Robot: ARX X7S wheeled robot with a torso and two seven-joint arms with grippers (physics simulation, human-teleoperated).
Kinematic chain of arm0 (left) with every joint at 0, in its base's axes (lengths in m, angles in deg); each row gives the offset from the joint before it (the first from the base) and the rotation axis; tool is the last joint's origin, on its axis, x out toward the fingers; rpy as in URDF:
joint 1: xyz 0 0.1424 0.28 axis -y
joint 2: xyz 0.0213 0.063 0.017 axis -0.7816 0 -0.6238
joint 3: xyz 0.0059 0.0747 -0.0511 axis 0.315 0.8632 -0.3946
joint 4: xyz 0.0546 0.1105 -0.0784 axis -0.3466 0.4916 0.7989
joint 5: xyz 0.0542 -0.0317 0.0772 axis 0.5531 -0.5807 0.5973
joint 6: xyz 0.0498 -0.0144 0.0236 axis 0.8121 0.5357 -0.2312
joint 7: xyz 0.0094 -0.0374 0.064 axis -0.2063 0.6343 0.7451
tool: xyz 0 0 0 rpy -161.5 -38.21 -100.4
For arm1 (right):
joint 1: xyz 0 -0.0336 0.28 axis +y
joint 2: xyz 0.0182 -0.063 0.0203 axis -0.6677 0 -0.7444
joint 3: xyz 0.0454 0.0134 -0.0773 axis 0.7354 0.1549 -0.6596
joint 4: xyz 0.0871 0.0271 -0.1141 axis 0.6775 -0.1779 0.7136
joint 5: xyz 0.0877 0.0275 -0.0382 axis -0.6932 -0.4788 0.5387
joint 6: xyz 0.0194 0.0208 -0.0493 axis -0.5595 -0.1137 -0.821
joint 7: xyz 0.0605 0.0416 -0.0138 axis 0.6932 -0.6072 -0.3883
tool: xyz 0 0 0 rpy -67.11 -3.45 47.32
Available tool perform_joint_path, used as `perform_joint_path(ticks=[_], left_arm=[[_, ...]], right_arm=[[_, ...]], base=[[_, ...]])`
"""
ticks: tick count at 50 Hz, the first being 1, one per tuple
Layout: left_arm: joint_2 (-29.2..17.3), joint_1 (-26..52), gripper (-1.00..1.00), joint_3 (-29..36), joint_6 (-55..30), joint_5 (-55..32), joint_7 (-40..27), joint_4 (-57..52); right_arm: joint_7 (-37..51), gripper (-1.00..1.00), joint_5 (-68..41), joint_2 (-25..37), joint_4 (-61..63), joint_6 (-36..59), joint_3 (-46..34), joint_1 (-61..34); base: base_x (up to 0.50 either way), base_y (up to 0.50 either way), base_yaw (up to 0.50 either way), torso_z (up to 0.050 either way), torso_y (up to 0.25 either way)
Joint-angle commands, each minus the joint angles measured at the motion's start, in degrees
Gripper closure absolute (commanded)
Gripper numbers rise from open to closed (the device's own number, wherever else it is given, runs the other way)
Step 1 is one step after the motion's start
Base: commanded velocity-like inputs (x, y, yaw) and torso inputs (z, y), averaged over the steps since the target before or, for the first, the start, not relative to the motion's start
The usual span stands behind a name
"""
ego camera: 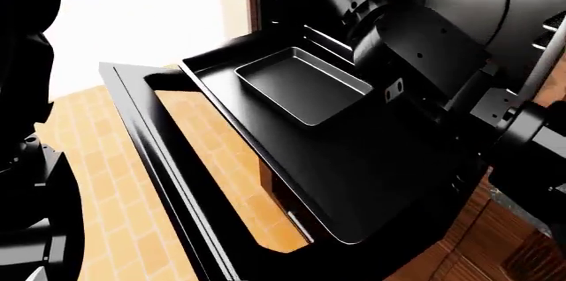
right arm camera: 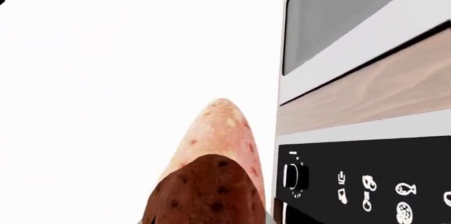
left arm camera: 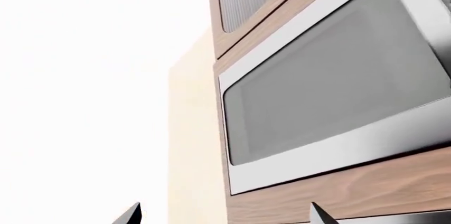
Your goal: Place the sweet potato on the rack of the oven.
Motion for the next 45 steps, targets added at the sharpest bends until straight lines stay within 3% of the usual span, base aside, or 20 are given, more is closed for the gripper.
perform_joint_path(ticks=[1, 6, 7, 8, 9, 15, 27, 45], left_arm=[[-0.3, -0.1, -1.0, 0.0, 0.2, -0.1, -0.2, -0.1], [-0.3, 0.0, -1.0, 0.1, 0.6, -0.2, -0.1, 0.1], [-0.4, 0.0, -1.0, 0.1, 0.6, -0.2, -0.1, 0.1], [-0.4, 0.1, -1.0, 0.1, 0.6, -0.2, -0.1, 0.1], [-0.4, 0.1, -1.0, 0.1, 0.6, -0.3, -0.1, 0.0], [-0.4, 0.4, -1.0, 0.3, 1.2, -0.3, 0.1, 0.6], [-0.6, 0.8, -1.0, 0.6, 1.7, 0.0, 0.0, 1.4], [-1.1, -0.2, -1.0, 0.0, 1.2, -0.8, -0.9, -0.3]], right_arm=[[-1.3, 1.0, -0.9, -2.4, -4.5, 1.3, 1.4, -0.2], [-5.4, 1.0, -4.0, -6.2, -12.3, 4.9, 2.2, -2.3], [-6.7, -1.0, -4.0, -7.1, -14.2, 5.4, 2.1, -2.9], [-8.4, -1.0, -4.2, -8.2, -16.5, 6.0, 2.1, -3.5], [-10.7, 1.0, -4.7, -9.7, -19.7, 6.8, 2.1, -4.0], [-27.8, 1.0, -6.4, -22.8, -47.6, 11.0, 1.7, -6.8], [-30.9, 1.0, -4.8, -22.8, -49.9, 20.1, -5.4, -7.0], [-31.9, 1.0, 7.8, -22.8, -52.5, 27.6, -0.9, -2.9]], base=[[0.0, 0.0, 0.0, 0.0, 0.0], [0.0, 0.0, 0.0, 0.0, 0.002], [0.0, 0.0, 0.0, 0.0, 0.0], [0.0, 0.0, 0.0, 0.0, 0.0], [0.0, 0.0, 0.0, 0.0, 0.0], [0.0, 0.0, 0.0, 0.0, 0.0], [0.0, 0.0, 0.0, 0.0, 0.0], [0.0, 0.0, 0.0, 0.0, 0.001]])
